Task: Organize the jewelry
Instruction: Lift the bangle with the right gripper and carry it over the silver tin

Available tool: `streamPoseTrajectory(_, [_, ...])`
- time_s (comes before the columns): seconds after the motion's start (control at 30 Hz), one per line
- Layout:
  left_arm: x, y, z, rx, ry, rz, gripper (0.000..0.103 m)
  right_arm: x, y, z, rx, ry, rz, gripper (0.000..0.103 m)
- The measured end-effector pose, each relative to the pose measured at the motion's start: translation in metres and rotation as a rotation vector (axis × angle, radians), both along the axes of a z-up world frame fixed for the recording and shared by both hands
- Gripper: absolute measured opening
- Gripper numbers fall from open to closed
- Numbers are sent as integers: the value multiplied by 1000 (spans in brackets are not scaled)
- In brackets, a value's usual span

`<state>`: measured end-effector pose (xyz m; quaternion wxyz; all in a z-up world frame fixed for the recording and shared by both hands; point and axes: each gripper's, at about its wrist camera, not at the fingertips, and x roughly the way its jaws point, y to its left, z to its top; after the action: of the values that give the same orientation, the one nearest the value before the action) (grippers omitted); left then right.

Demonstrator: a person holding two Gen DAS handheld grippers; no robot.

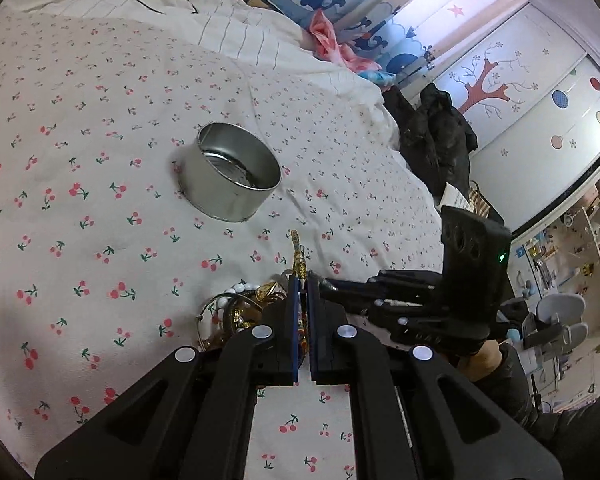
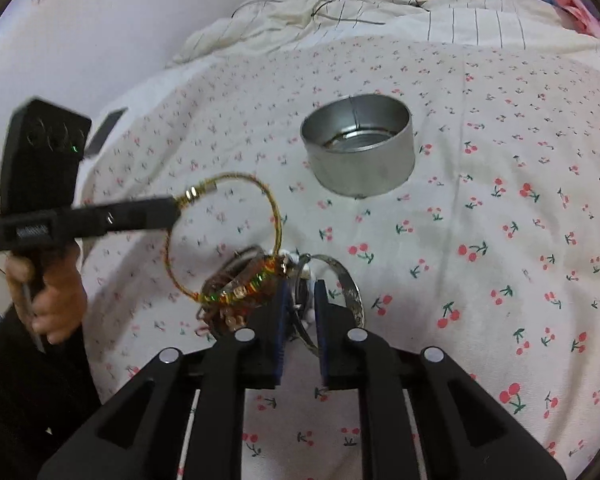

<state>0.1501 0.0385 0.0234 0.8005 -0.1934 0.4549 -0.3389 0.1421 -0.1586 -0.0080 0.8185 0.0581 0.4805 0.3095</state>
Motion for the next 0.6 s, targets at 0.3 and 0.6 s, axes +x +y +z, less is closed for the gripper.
streamPoseTrajectory(0.3, [0, 1, 15, -112, -14, -19, 3, 2, -34, 21, 194, -45, -105, 8])
streamPoseTrajectory(0.6, [49, -14, 48, -104, -81, -3, 3, -1, -64, 49, 351, -167, -212, 8])
